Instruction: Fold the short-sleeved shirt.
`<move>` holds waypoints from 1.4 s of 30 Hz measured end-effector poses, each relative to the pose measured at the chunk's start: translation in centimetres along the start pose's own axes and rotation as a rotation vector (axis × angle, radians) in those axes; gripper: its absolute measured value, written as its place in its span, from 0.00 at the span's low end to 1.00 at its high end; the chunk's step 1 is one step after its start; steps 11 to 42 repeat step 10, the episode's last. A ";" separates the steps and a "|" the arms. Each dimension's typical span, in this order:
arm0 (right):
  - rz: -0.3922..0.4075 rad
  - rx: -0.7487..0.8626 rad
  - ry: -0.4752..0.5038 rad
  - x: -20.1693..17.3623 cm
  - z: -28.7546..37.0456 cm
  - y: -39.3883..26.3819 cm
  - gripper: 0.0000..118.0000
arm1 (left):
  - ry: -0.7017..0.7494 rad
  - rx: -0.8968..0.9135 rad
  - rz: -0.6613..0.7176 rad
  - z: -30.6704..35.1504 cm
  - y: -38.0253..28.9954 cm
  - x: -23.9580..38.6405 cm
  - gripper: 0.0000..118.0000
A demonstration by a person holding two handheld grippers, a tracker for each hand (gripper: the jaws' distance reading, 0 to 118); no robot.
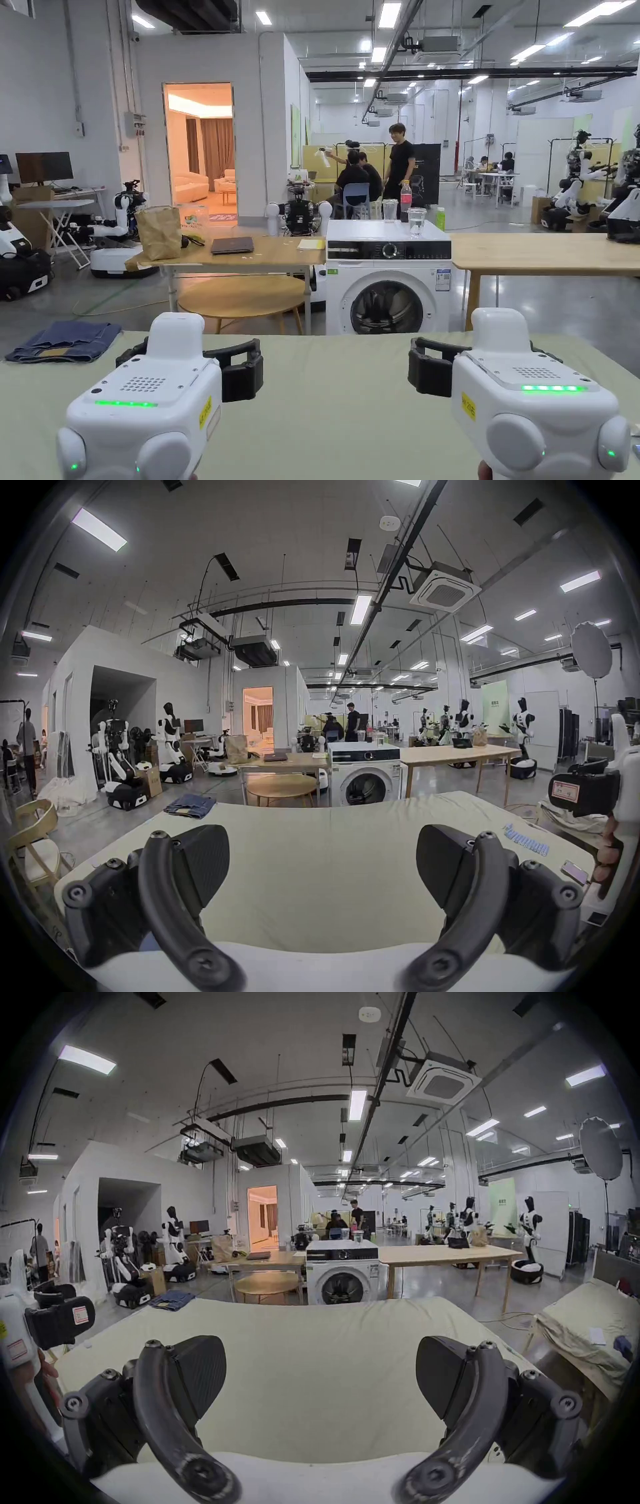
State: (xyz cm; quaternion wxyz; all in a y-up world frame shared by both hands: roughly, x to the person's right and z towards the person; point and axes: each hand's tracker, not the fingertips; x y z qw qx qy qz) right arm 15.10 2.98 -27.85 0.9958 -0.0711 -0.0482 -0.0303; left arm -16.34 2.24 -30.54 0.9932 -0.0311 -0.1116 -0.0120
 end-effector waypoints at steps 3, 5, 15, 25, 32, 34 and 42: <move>0.009 0.000 -0.021 -0.1 0.0 0.0 0.94 | 0.002 0.001 0.002 0.1 0.1 0.0 0.92; 0.021 0.025 -0.023 0.0 0.0 -0.3 0.94 | 0.003 0.003 0.003 0.1 0.1 0.0 0.92; -0.019 -0.005 0.026 0.6 -0.4 0.0 0.94 | 0.007 0.005 0.003 0.1 0.1 0.2 0.92; -0.019 -0.005 0.026 0.6 -0.4 0.0 0.94 | 0.007 0.005 0.003 0.1 0.1 0.2 0.92; -0.019 -0.005 0.026 0.6 -0.4 0.0 0.94 | 0.007 0.005 0.003 0.1 0.1 0.2 0.92; -0.019 -0.005 0.026 0.6 -0.4 0.0 0.94 | 0.007 0.005 0.003 0.1 0.1 0.2 0.92; -0.019 -0.005 0.026 0.6 -0.4 0.0 0.94 | 0.007 0.005 0.003 0.1 0.1 0.2 0.92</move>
